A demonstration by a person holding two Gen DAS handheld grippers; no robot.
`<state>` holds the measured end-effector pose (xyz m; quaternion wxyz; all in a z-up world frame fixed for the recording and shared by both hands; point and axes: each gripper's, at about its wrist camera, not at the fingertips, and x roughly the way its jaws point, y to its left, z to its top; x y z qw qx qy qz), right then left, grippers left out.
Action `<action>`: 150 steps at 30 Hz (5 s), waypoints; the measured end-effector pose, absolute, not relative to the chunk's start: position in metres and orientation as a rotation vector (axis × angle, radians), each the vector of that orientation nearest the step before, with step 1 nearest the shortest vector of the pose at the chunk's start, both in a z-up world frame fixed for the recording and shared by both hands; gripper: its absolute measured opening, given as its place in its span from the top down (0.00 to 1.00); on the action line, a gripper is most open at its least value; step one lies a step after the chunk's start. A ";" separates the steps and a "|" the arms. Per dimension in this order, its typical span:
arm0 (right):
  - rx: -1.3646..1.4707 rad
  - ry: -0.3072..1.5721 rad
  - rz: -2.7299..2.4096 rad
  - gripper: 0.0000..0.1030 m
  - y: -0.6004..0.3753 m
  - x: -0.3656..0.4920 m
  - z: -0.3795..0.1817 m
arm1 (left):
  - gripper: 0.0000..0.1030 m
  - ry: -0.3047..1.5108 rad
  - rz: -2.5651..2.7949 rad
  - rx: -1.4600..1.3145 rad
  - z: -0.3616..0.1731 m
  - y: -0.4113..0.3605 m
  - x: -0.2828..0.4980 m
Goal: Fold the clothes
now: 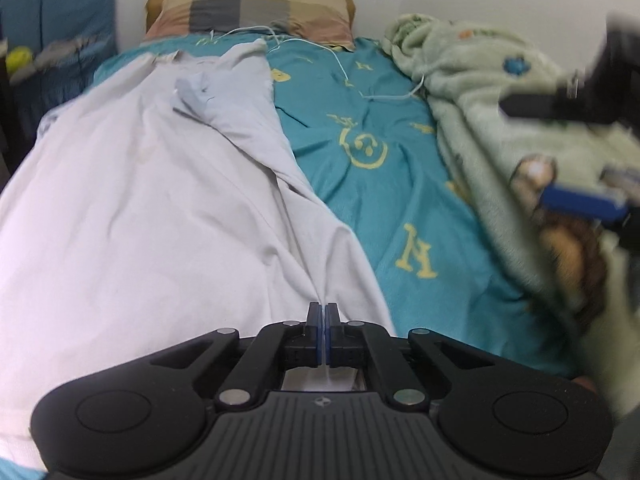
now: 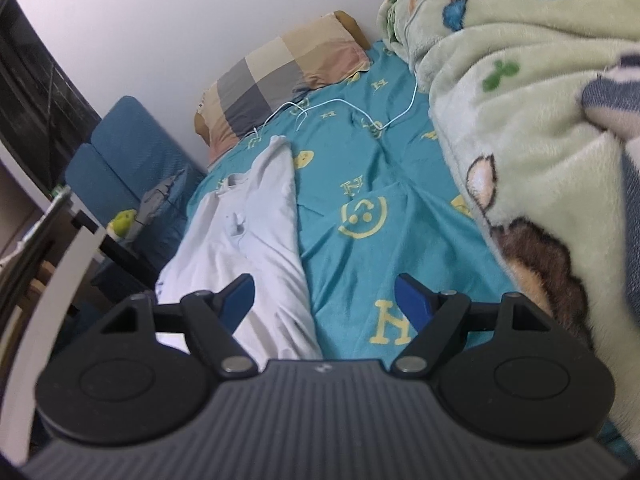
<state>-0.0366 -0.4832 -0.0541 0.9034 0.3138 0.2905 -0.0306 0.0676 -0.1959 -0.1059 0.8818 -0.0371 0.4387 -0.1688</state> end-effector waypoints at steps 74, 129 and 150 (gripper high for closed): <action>0.432 0.981 0.139 0.25 -0.361 0.061 -0.132 | 0.96 0.704 0.240 -0.709 -0.100 0.177 0.399; 0.215 0.584 0.318 0.29 -0.304 0.130 -0.048 | 0.40 0.688 -0.179 -0.048 -0.015 -0.013 0.120; -0.065 0.676 0.383 0.70 -0.185 0.327 -0.144 | 0.40 0.786 -0.252 -0.109 -0.063 0.001 0.154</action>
